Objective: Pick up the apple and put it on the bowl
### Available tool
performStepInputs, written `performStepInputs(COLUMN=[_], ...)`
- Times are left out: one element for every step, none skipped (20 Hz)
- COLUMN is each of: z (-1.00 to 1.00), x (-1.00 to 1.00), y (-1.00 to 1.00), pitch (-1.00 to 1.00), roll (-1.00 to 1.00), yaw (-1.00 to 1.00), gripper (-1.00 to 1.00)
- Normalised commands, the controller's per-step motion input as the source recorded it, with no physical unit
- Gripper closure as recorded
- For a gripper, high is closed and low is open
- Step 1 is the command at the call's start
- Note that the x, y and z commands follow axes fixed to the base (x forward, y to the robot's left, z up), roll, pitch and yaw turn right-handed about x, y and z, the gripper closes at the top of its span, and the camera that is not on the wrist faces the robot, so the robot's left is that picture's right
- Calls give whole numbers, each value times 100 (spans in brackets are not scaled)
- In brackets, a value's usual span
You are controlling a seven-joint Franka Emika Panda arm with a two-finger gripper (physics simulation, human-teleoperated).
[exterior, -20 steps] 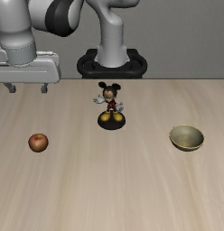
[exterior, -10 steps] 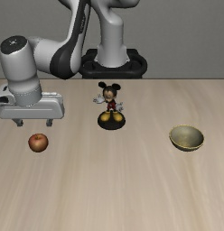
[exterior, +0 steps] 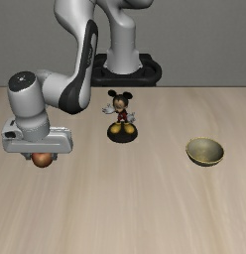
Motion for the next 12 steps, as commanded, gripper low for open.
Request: performStepInputs(z=[0,0,100,0,0,0,0,0,0,100,100,100], x=[0,0,0,0,0,0,0,0,0,0,0,0], y=[0,0,0,0,0,0,0,0,0,0,0,0], pitch=[0,0,0,0,0,0,0,0,0,0,0,0], roll=[0,0,0,0,0,0,0,0,0,0,0,0], yaw=[0,0,0,0,0,0,0,0,0,0,0,0], gripper=[100,100,100,100,100,100,100,100,100,100,100,100])
